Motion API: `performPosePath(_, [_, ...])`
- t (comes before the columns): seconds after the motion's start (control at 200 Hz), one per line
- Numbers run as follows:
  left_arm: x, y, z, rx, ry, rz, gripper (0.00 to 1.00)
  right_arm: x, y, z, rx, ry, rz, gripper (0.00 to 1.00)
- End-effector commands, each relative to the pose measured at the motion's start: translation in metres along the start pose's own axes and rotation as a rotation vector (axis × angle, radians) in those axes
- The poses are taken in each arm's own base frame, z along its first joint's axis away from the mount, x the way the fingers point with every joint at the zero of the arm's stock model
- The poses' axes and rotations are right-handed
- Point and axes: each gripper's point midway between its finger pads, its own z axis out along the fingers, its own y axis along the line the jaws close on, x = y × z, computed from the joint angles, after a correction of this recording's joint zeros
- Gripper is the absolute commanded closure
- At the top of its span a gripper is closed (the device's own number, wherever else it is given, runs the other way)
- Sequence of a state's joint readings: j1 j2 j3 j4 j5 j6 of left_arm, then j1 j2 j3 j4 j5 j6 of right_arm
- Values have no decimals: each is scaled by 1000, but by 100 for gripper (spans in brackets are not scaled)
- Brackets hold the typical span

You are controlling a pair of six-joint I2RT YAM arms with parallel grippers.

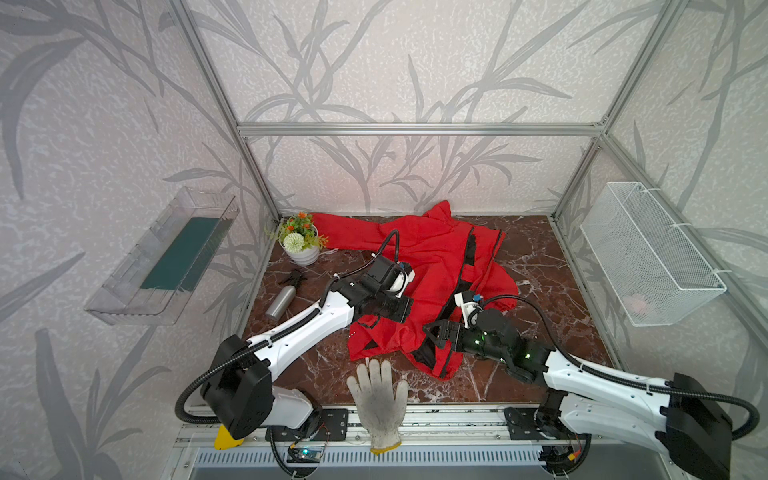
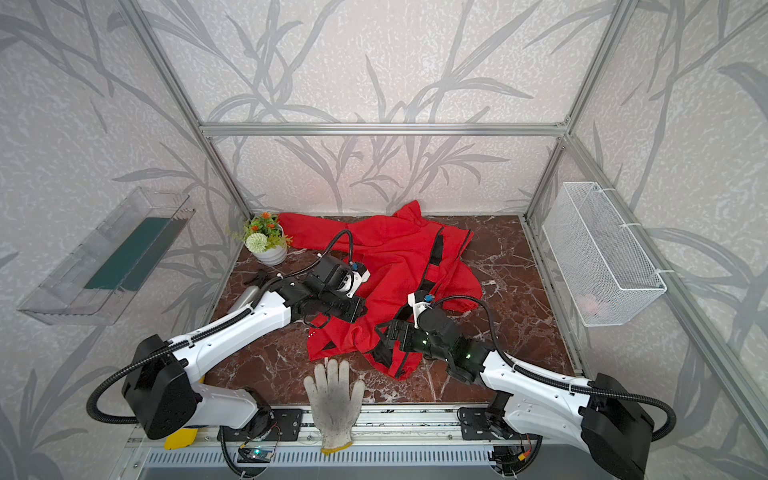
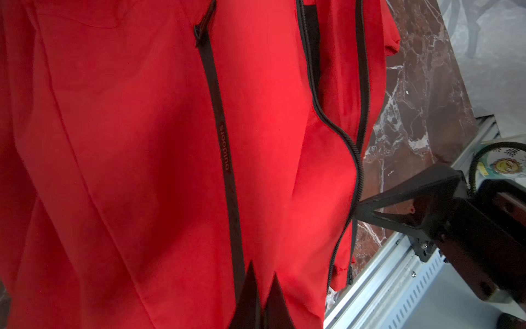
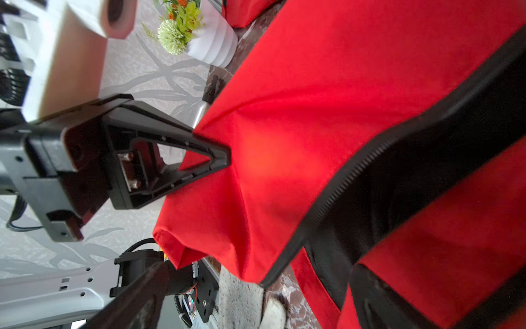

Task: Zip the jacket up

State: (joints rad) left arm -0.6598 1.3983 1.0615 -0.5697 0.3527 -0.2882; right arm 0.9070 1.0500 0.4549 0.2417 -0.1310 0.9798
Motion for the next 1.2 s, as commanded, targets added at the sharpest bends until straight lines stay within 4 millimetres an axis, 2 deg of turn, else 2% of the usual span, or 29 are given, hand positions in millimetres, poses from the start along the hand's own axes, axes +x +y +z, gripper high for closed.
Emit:
performPosePath(0.0, [-6, -12, -7, 63, 7, 2, 100, -7, 20, 7, -103, -35, -18, 1])
performPosePath(0.15, [-10, -12, -9, 73, 1, -9, 100, 0, 18, 23, -97, 16, -16, 1])
performPosePath(0.335, [-12, -13, -10, 90, -4, -14, 100, 2, 42, 32, -226, 48, -23, 2])
performPosePath(0.71, [-15, -7, -13, 92, -14, -33, 100, 6, 45, 19, -245, 48, -17, 49])
performPosePath(0.79, [-14, -6, -14, 92, -15, -34, 100, 6, 42, 18, -228, 45, -20, 79])
performPosePath(0.845, [-15, -6, -16, 90, -18, -35, 94, 5, 42, 17, -223, 42, -20, 94])
performPosePath(0.87, [-15, -6, -17, 90, -22, -37, 88, 6, 42, 16, -223, 42, -19, 100])
performPosePath(0.935, [-18, -4, -22, 83, -39, -45, 61, 4, 45, 15, -230, 39, -22, 100])
performPosePath(1.02, [-25, -2, -35, 58, -95, -47, 41, 2, 50, 14, -229, 43, -31, 100])
performPosePath(1.105, [-31, 2, -53, 16, -167, -70, 33, -1, 54, 14, -220, 47, -44, 100])
performPosePath(1.195, [-31, 3, -75, -12, -215, -108, 31, -3, 56, 15, -219, 46, -53, 100])
